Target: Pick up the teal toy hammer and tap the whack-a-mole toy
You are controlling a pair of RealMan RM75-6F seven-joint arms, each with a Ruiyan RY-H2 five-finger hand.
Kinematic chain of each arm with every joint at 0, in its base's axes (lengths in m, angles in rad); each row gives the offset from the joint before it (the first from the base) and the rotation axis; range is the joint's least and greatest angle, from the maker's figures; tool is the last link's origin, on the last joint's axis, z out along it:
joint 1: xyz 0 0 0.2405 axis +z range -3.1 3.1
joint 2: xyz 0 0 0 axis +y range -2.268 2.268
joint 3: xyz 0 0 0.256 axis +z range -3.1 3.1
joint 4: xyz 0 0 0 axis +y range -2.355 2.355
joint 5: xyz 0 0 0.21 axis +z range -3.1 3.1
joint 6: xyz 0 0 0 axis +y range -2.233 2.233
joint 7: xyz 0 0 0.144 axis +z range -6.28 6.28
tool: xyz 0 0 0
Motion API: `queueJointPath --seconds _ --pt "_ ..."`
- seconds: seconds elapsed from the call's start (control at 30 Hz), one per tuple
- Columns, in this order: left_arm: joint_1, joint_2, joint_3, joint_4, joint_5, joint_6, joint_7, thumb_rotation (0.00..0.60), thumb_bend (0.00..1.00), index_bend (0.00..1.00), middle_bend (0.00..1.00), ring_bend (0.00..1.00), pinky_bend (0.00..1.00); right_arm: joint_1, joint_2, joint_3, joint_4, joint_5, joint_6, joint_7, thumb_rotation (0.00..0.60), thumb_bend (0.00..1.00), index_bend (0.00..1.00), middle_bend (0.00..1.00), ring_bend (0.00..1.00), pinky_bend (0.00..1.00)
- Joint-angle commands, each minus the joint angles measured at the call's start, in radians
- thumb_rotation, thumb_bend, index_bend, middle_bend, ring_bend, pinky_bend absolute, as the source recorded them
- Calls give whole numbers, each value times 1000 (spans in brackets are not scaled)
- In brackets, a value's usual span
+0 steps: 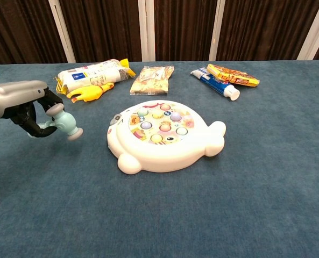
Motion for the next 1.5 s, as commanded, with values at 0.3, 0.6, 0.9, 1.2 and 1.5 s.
queueJointPath --seconds 0.3,0.6,0.9,1.2,1.5 --pt "-61 41 -67 -67 -28 5 49 600 681 598 440 293 423 0 1 3 -4 10 -4 4 600 239 0 0 0 0" --pt "-176 57 -161 -111 -181 8 177 600 686 592 441 292 423 3 1 5 -6 17 -14 11 600 238 0 0 0 0" --pt "-319 -10 -230 -74 -351 33 294 600 686 592 444 293 423 5 4 7 -9 30 -24 23 600 238 0 0 0 0" --pt "-421 -88 -236 15 -439 37 360 600 687 597 451 299 424 7 8 10 -12 46 -39 37 600 238 0 0 0 0" --pt "-469 -136 -219 99 -473 29 372 600 687 598 453 300 424 10 10 14 -17 60 -50 45 600 238 0 0 0 0"
